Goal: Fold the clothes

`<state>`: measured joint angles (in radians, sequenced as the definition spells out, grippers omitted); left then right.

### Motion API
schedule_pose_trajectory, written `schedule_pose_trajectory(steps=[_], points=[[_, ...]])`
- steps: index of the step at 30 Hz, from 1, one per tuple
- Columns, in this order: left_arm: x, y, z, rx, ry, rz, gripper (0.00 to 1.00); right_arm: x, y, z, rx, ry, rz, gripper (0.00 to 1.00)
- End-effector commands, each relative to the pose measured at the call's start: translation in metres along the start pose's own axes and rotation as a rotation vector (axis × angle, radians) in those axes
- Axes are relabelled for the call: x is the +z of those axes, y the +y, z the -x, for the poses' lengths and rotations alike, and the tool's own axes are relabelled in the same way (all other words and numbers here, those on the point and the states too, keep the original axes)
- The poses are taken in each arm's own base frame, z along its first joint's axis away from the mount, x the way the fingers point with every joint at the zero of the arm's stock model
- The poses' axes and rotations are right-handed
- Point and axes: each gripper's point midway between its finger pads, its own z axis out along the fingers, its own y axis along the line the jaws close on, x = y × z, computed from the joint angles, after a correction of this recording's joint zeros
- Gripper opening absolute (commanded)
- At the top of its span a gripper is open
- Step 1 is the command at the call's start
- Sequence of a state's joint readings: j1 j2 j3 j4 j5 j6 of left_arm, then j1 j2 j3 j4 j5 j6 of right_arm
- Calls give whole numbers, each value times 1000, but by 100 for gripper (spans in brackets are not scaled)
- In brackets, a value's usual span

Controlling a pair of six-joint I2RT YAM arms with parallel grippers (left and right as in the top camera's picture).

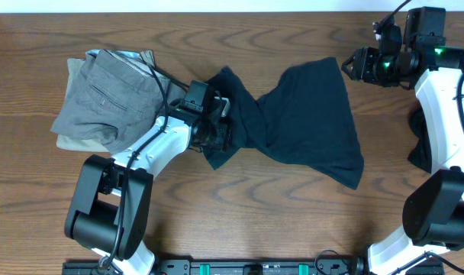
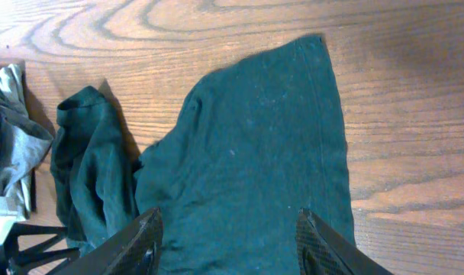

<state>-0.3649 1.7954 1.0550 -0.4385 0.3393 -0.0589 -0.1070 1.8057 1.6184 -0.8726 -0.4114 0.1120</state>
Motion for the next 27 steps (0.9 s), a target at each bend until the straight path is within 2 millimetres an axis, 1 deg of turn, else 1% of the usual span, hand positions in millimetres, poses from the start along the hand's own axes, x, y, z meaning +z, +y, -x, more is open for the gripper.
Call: schedule_pose_trajectory(steps=[1, 2, 3, 6, 7, 9, 12, 13, 15, 17, 18, 20, 22, 24, 27], points=[[8, 11, -10, 19, 39, 45, 53, -7, 7, 2, -3, -14, 11, 54], [9, 11, -11, 18, 41, 46, 48, -7, 7, 2, -3, -14, 11, 53], [9, 11, -11, 18, 41, 46, 40, -7, 6, 2, -3, -15, 11, 53], [8, 7, -7, 22, 26, 27, 10, -7, 6, 2, -3, -15, 10, 53], [7, 4, -4, 24, 19, 13, 6, -7, 6, 2, -3, -15, 10, 53], [-2, -5, 5, 14, -4, -20, 6, -7, 6, 2, -3, -15, 7, 53], [-30, -19, 27, 16, -76, -49, 6, -7, 3, 1, 0, -10, -7, 53], [-43, -24, 35, 27, -107, -52, 6, -7, 0, 0, 3, -6, -25, 53], [-75, -32, 53, 51, -192, -44, 6, -8, -10, -5, 11, 7, -82, 54], [-109, -33, 68, 68, -290, 11, 6, -6, -18, -9, 17, 20, -120, 55], [-127, -32, 74, 77, -341, 42, 6, -4, -19, -12, 22, 26, -120, 55], [-158, -34, 81, 100, -429, 78, 6, 2, -21, -19, 52, 40, -120, 55], [-176, -35, 82, 111, -478, 97, 6, 8, -25, -27, 76, 58, -122, 55], [-191, -38, 81, 124, -513, 100, 6, 17, -24, -39, 88, 88, -90, 55], [-199, -40, 80, 128, -534, 98, 6, 29, -12, -63, 108, 153, 12, 55]])
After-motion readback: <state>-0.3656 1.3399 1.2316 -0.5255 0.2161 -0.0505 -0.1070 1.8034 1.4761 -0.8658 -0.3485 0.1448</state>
